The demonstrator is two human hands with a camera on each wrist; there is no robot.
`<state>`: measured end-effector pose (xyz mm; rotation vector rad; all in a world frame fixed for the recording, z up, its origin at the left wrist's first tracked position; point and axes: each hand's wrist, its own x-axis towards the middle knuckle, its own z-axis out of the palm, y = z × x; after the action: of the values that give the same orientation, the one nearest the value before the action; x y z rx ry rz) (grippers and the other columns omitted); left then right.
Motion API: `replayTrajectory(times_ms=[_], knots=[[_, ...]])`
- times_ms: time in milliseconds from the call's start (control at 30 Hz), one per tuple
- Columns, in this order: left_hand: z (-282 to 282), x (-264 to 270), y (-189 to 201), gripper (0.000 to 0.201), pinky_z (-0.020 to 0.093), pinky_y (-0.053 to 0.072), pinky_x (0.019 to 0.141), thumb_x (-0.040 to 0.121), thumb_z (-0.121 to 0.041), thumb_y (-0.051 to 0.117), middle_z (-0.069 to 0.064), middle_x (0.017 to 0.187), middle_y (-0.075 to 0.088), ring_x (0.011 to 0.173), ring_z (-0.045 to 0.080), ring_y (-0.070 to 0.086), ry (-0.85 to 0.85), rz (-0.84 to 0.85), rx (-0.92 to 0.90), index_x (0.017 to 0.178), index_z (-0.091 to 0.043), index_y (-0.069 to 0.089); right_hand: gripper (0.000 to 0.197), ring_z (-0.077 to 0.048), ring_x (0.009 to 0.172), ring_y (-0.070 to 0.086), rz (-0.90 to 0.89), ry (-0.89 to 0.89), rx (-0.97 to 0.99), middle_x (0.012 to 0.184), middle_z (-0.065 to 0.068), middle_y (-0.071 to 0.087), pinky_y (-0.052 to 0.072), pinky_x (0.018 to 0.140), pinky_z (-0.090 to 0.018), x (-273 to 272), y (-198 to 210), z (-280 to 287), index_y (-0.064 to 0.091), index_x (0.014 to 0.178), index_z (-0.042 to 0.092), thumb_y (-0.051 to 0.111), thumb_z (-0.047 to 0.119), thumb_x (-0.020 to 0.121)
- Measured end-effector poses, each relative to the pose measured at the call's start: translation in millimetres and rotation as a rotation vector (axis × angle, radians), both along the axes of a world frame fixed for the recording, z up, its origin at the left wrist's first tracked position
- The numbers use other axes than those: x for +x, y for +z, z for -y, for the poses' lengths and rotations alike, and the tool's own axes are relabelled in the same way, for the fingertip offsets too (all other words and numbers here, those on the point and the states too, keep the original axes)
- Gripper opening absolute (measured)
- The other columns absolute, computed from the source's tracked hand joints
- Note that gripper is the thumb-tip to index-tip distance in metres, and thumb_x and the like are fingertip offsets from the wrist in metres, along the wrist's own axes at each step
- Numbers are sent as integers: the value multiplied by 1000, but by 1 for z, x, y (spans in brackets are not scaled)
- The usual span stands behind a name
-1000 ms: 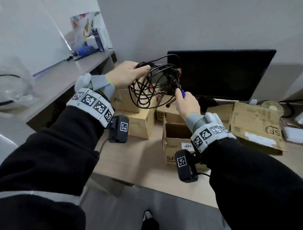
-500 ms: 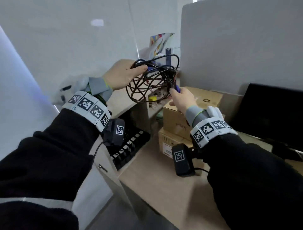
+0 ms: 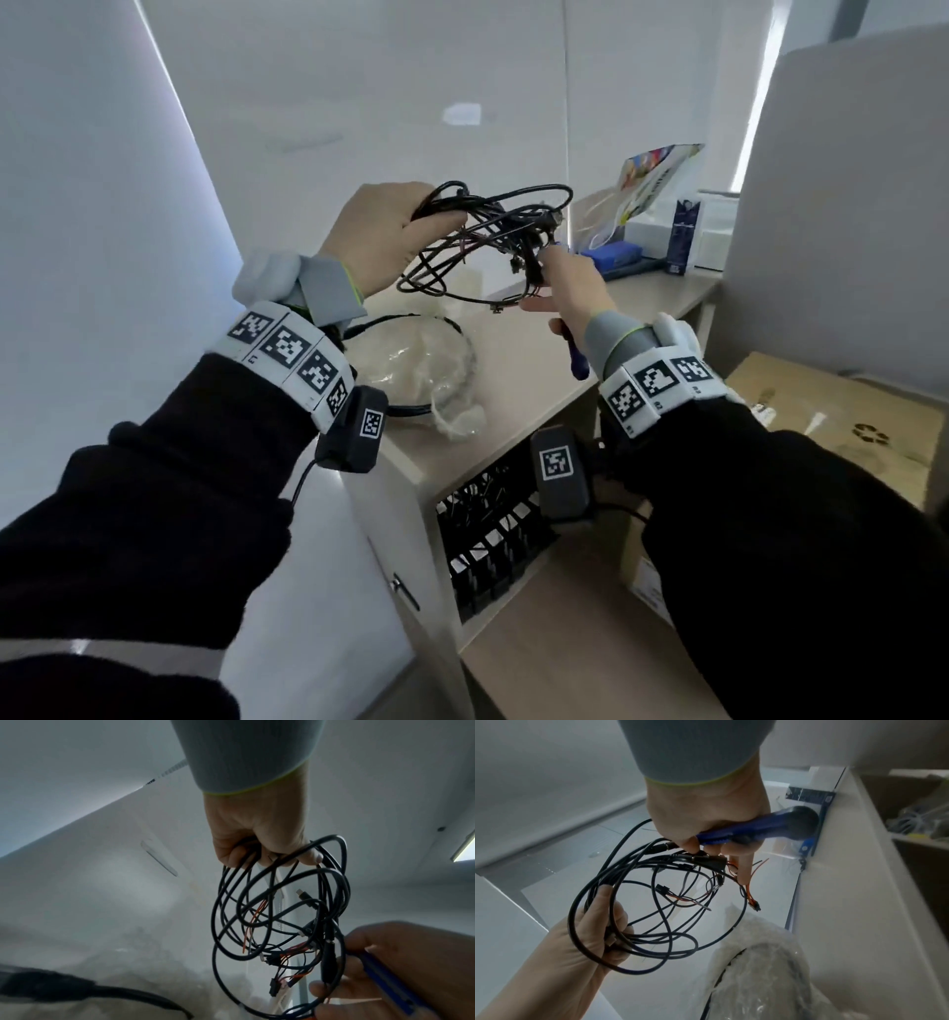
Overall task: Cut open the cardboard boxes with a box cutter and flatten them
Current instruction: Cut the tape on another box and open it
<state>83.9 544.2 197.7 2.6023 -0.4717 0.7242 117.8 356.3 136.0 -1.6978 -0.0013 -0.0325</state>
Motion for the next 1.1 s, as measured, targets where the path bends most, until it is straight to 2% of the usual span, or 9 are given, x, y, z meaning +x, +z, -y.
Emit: replayTrajectory(times_ms=[233, 433, 533, 600, 667, 767, 933, 1000, 1100], knots=[[-39, 7, -12, 56, 29, 29, 59, 86, -60, 42, -3, 58, 48, 61, 16, 42, 51, -5, 38, 83, -9, 62, 71, -20, 88, 70, -39, 80, 4, 112, -2, 64, 31, 52, -24, 15, 1, -35, 56, 117, 17, 28, 75, 85], [-73, 10, -45, 40, 30, 28, 54, 90, -46, 60, -4, 55, 42, 57, 17, 40, 177, -303, 99, 64, -16, 55, 103, -19, 75, 55, -143, 137, -89, 82, 2, 53, 43, 62, -27, 20, -28, -54, 57, 108, 16, 25, 96, 52], [-86, 10, -73, 40, 34, 40, 67, 73, -50, 52, 3, 70, 51, 78, 30, 54, 234, -411, 287, 76, -12, 64, 81, -20, 88, 47, -178, 170, -156, 80, 7, 44, 35, 66, -27, 17, -47, -56, 48, 94, 22, 35, 92, 56], [-92, 11, -89, 52, 35, 41, 82, 63, -48, 46, 10, 91, 58, 97, 33, 54, 236, -473, 360, 91, -9, 66, 54, -15, 76, 45, -161, 170, -162, 76, 9, 41, 32, 68, -24, 19, -58, -58, 46, 83, 24, 52, 77, 72], [-93, 12, -98, 53, 31, 35, 88, 59, -41, 44, 12, 108, 58, 109, 32, 50, 265, -523, 324, 98, -11, 64, 38, -14, 59, 37, -143, 160, -218, 66, 5, 38, 29, 58, -23, 23, -63, -64, 45, 80, 20, 57, 56, 83], [-91, 10, -105, 55, 30, 34, 93, 50, -51, 45, 8, 116, 53, 117, 30, 46, 312, -594, 158, 97, -24, 56, 34, -25, 67, 44, -99, 140, -393, 65, -1, 44, 37, 65, -32, 25, -64, -76, 43, 67, 15, 52, 43, 84], [-86, -1, -117, 108, 38, 11, 119, 45, -79, 47, 0, 153, 15, 145, 14, 9, 293, -558, -176, 143, -35, 30, 36, -28, 77, 50, -65, 178, -620, 85, -12, 54, 42, 71, -33, 34, -64, -89, 45, 70, 12, 44, 44, 87], [-84, 0, -119, 114, 43, 4, 120, 50, -86, 45, -1, 160, -7, 147, 17, -6, 318, -560, -136, 150, -43, 8, 37, -28, 79, 51, -78, 193, -670, 87, -12, 54, 41, 71, -33, 39, -63, -94, 47, 74, 10, 44, 43, 88], [-88, 12, -125, 105, 47, 2, 119, 66, -82, 46, 2, 160, -14, 147, 26, -11, 375, -600, 28, 150, -42, -3, 40, -28, 83, 50, -54, 207, -749, 91, -13, 54, 41, 74, -32, 47, -61, -97, 50, 90, 6, 41, 45, 93]])
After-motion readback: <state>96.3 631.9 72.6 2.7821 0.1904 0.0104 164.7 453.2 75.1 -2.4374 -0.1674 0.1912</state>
